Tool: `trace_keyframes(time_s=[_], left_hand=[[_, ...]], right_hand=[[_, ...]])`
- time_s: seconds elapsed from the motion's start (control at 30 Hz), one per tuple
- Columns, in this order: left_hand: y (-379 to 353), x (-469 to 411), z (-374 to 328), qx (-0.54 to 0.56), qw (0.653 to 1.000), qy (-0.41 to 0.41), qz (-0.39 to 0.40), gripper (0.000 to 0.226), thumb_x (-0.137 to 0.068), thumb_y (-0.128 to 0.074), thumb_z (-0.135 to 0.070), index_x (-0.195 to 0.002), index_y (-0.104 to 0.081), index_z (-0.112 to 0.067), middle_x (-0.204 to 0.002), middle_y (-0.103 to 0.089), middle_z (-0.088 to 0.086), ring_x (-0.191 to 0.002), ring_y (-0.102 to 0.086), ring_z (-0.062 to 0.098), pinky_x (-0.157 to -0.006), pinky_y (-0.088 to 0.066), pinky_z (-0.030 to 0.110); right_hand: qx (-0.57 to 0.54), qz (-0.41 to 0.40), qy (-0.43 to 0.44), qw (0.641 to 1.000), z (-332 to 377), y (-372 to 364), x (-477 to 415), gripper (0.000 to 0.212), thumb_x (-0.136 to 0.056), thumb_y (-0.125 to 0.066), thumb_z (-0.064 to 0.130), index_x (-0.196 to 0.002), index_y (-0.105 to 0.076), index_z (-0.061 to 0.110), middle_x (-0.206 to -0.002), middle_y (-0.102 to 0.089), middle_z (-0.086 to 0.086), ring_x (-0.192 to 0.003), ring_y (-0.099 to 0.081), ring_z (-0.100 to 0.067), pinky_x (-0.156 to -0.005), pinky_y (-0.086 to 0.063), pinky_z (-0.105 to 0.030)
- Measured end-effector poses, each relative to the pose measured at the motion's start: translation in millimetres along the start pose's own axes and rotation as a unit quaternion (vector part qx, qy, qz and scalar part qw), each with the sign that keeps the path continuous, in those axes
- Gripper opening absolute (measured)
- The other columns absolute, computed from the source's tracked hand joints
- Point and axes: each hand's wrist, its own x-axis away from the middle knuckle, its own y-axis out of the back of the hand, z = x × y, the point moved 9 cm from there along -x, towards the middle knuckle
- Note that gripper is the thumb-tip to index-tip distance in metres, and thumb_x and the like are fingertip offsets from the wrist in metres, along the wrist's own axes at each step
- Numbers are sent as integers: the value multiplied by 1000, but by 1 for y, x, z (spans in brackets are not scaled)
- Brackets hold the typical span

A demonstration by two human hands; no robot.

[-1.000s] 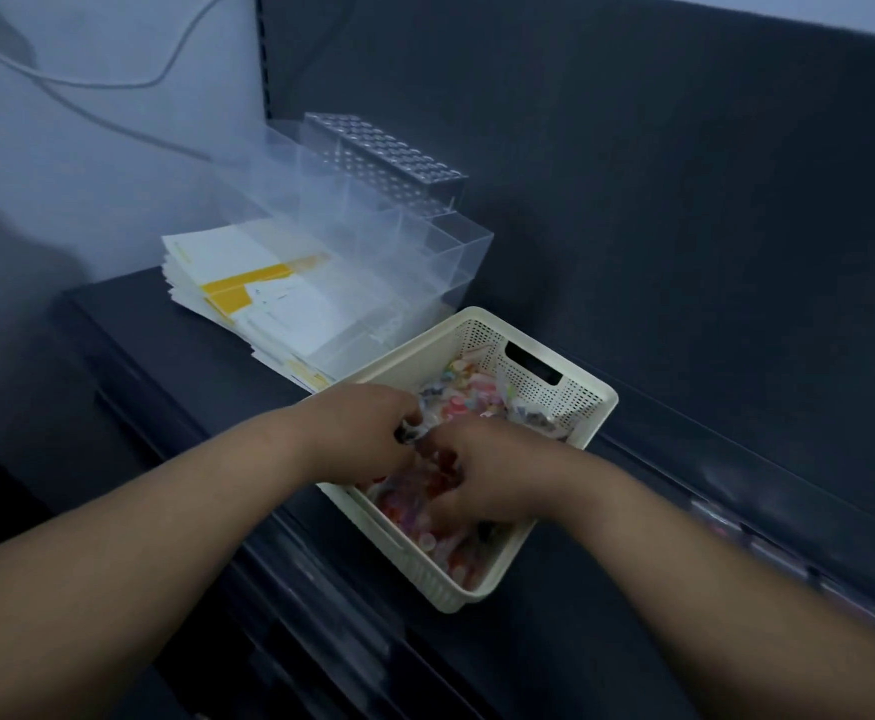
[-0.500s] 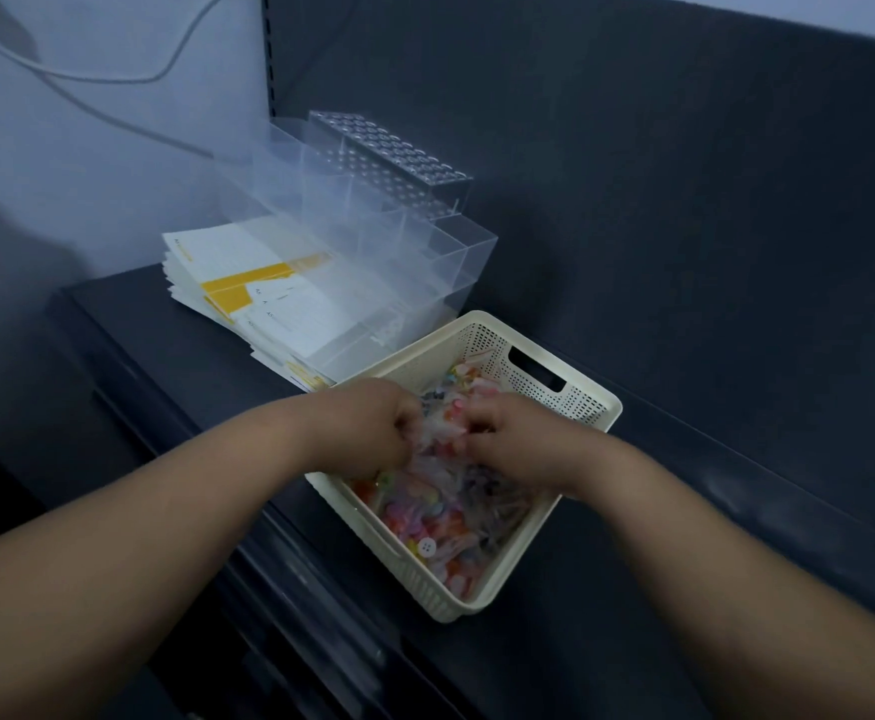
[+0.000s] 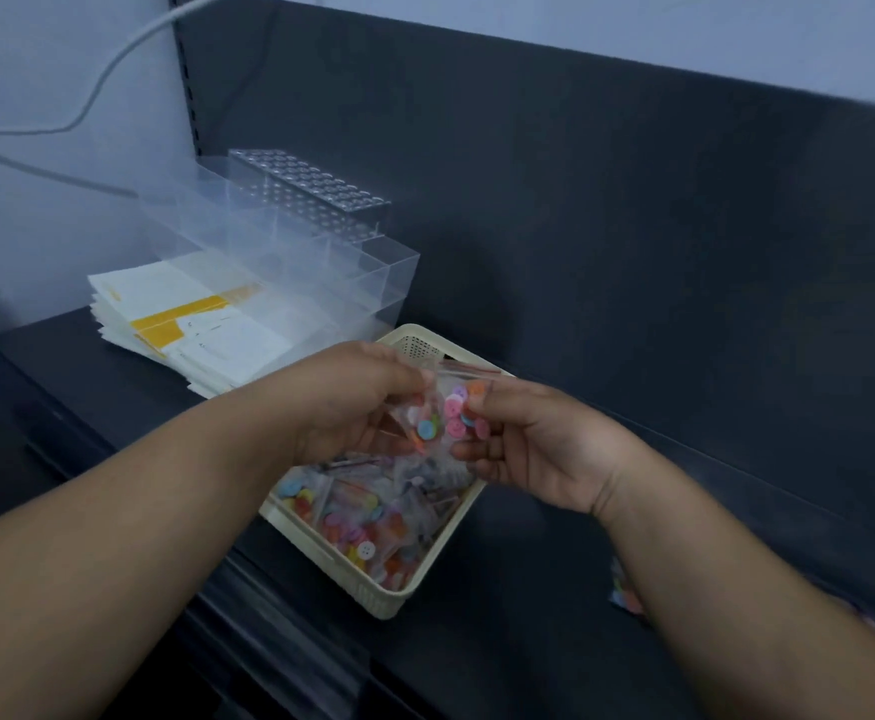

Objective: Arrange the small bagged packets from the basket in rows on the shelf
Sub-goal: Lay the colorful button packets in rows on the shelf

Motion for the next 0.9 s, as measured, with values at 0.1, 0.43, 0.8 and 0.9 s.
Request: trace_keyframes(time_s=[0.1,0.43,0.8,0.9], left_hand=[[-31,-1,-8,-64,998,-9,15,12,-92,-53,-3,-95,-58,-13,-87,-66,14,-67,-63,19,-51,-53,27],[-152,3,2,-132,979,-4,154,8,-92,-54,-4,-97,-61,-5,-68,-65,9,-48,-61,13,-49,-53,25],[-238,-3,32,-171,964,21,202,8,-91,-56,-6,-92,-63,-5,-87,-69,17,-71,-63,22,-63,-53,31],[-261,3,40,-169,957,43,233,15,-89,-63,-15,-98,-64,-2,-88,-70,17,-71,-63,20,-61,-54,30]], right_hand=[[13,-60,31,998,-2,25,22,15,-91,-55,8,-106,-60,11,-83,-62,-10,-58,-61,-10,-53,-45,-19],[12,-266,85,960,-17,111,112,20,-79,-68,-2,-81,-60,16,-80,-63,-4,-66,-56,-11,-57,-47,-20],[-41,-304,68,949,-61,151,189,17,-87,-63,5,-75,-61,17,-69,-66,2,-61,-59,-8,-55,-48,-19],[-39,-336,69,939,-73,161,208,20,-89,-61,10,-71,-56,16,-64,-62,2,-51,-54,-7,-47,-42,-19]])
